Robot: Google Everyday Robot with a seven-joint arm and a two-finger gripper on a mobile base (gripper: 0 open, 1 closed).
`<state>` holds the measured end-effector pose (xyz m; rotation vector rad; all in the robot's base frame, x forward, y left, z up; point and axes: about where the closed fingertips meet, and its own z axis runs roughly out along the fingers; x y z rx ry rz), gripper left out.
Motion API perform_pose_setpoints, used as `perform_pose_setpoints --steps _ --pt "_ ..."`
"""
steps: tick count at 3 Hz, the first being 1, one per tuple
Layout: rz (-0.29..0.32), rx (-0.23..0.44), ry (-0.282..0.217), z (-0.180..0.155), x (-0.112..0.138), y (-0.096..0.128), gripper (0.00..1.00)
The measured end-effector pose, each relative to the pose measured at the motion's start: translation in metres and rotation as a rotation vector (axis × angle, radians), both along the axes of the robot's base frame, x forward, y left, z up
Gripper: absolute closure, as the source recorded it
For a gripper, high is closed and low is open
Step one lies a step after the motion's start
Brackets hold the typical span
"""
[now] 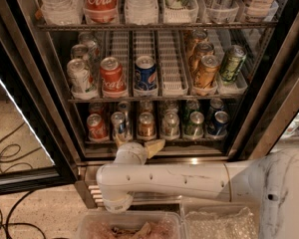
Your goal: Pick green can from bottom shelf of fridge
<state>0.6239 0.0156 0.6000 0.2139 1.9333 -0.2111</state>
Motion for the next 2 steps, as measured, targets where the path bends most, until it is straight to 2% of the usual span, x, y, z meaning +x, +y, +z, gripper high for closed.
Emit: perform_pose_setpoints --steps 1,2 --pt "-0.092 -0.009 0.022 -0.0248 0.0244 0.0043 0.0" --pt "-0.092 -0.009 0.022 -0.0248 0.0244 0.0043 0.0"
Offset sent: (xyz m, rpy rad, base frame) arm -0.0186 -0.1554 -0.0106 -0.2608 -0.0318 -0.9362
